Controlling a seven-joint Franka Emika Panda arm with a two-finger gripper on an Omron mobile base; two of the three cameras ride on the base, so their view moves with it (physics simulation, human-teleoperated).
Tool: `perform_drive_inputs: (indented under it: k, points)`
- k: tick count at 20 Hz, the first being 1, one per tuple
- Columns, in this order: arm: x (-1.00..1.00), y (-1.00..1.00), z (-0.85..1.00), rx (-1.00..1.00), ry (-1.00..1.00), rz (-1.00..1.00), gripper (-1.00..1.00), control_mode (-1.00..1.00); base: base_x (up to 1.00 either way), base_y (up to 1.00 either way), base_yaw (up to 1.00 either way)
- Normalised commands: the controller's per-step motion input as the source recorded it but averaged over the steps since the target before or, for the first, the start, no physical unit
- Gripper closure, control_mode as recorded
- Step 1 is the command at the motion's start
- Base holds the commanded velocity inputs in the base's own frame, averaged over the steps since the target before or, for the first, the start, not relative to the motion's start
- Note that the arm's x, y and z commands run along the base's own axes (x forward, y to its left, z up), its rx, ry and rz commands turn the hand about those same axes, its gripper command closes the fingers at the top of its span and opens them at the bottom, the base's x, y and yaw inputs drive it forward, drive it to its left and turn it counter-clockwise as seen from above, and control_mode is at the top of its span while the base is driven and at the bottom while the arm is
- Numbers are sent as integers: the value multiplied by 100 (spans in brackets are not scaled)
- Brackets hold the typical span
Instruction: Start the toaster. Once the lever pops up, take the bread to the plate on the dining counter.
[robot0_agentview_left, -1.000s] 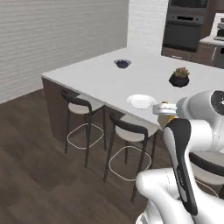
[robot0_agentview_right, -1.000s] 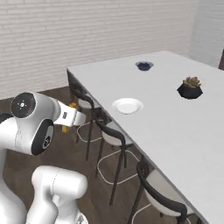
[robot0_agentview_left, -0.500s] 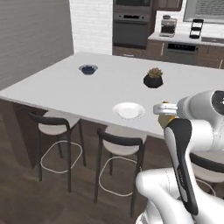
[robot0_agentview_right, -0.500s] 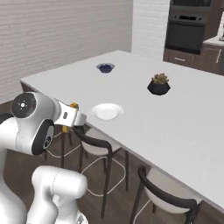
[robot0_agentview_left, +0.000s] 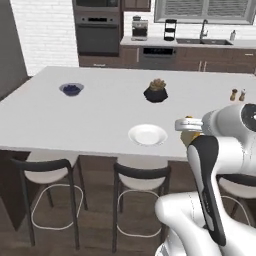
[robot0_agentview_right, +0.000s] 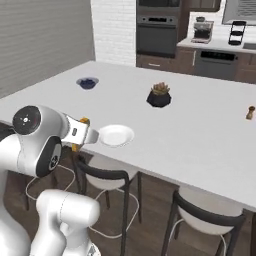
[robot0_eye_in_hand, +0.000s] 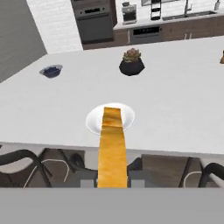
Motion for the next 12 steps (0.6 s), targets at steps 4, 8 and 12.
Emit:
perform_drive_inputs:
  k: [4, 8, 12]
  points:
    - [0, 0, 0, 0, 0, 0, 100, 100, 43, 47, -47]
    - [0, 0, 0, 0, 0, 0, 100, 100, 59, 47, -34]
    - [0, 0, 0, 0, 0, 0, 100, 100, 78, 46, -22]
